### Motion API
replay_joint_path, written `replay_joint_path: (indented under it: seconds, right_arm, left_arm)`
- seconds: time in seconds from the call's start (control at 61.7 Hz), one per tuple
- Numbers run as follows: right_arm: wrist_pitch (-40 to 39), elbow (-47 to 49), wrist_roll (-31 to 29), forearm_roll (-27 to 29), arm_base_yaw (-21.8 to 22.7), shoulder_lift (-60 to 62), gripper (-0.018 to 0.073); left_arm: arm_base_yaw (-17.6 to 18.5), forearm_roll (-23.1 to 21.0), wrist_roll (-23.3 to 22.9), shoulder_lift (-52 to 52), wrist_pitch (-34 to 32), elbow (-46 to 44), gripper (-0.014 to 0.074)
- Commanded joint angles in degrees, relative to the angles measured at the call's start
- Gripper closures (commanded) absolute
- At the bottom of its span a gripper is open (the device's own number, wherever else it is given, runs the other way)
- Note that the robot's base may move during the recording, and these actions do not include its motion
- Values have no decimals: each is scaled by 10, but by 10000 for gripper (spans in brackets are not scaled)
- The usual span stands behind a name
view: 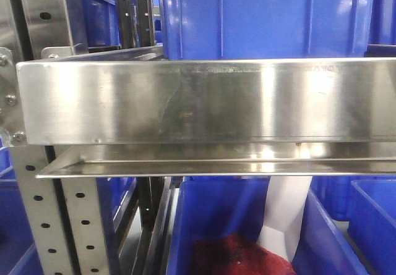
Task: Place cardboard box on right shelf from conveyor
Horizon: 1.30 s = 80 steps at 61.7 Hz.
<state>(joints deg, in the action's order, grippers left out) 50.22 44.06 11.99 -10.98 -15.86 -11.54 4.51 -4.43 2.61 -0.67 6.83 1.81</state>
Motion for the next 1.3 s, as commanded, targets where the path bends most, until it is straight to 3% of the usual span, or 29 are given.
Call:
replay_joint_path:
  seconds: [0.0, 0.243, 0.486, 0.697, 0.924, 1.28]
  right_arm:
    - [-79, 50, -55, -10, 2, -70, 345]
    - [-109, 167, -327, -4, -8, -246, 345]
    - [-119, 211, -624, 17, -58, -371, 345]
    - [-143, 208, -805, 77, -70, -450, 345]
    - [-189, 208, -888, 92, -64, -522, 345]
    - [-274, 197, -893, 90, -11, -596, 345]
  left_arm:
    - [4, -3, 0, -9, -51, 5, 713]
    - [4, -3, 0, -9, -51, 5, 713]
    - [4, -3, 0, -9, -51, 5, 712]
    - [4, -3, 0, -9, -51, 5, 713]
    - [4, -3, 0, -9, -51, 5, 713]
    - [4, -3, 0, -9, -51, 5, 712]
